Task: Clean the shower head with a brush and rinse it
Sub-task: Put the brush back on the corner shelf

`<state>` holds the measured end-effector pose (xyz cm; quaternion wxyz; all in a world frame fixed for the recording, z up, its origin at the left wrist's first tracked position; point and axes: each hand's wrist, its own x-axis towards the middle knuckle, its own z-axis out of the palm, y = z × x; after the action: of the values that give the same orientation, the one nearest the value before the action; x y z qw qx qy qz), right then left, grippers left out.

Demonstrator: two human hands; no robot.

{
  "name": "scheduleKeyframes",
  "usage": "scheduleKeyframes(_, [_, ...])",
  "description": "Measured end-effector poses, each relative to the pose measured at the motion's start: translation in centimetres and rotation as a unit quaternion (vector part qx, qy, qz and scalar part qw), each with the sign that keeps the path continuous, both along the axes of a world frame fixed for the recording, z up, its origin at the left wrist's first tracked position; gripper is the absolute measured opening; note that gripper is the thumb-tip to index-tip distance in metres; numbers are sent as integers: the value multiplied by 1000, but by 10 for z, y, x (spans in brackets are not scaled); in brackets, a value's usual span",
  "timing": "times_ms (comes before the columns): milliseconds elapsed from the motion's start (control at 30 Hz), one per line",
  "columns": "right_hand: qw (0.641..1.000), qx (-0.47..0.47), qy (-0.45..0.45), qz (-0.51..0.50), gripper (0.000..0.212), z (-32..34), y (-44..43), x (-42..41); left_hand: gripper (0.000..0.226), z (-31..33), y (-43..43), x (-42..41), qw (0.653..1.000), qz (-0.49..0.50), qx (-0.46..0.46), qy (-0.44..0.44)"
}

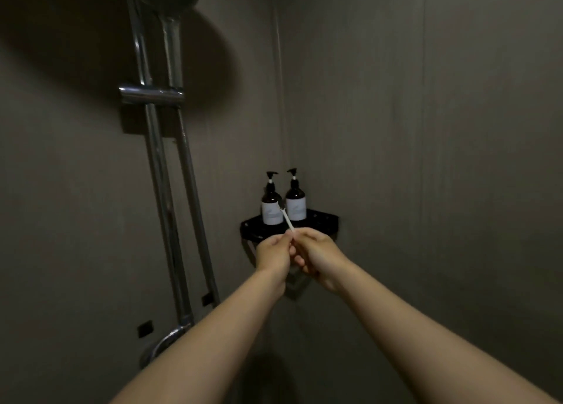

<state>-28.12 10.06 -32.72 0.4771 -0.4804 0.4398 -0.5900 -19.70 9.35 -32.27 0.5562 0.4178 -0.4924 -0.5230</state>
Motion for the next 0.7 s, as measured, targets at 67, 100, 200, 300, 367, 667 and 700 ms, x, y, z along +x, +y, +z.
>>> scheduleKeyframes(67, [1000, 3, 9, -18, 19, -9, 8, -16, 30, -8, 9, -15, 999, -18, 23, 25])
scheduleKeyframes(100, [1000, 6, 14, -27, 21, -12, 10, -24, 28, -12, 13, -23, 999, -27, 33, 33])
scheduleKeyframes(200, [997, 18, 40, -57, 28, -18, 11, -47, 31, -19, 14, -46, 996, -45, 58, 48])
scheduleKeyframes(300, [994, 36, 66, -79, 31, -19, 4, -68, 27, -19, 2, -66, 994, -61, 76, 55])
scheduleKeyframes(367, [991, 42, 91, -95, 30, -18, -5, -81, 23, -16, -11, -78, 991, -78, 88, 60])
scheduleKeyframes(667, [940, 54, 264, -208, 20, 0, -76, -125, 26, -17, -105, -116, 981, -109, 123, 100])
scheduleKeyframes(700, [934, 55, 272, -224, 20, 0, -87, -129, 25, -17, -115, -120, 978, -116, 134, 108])
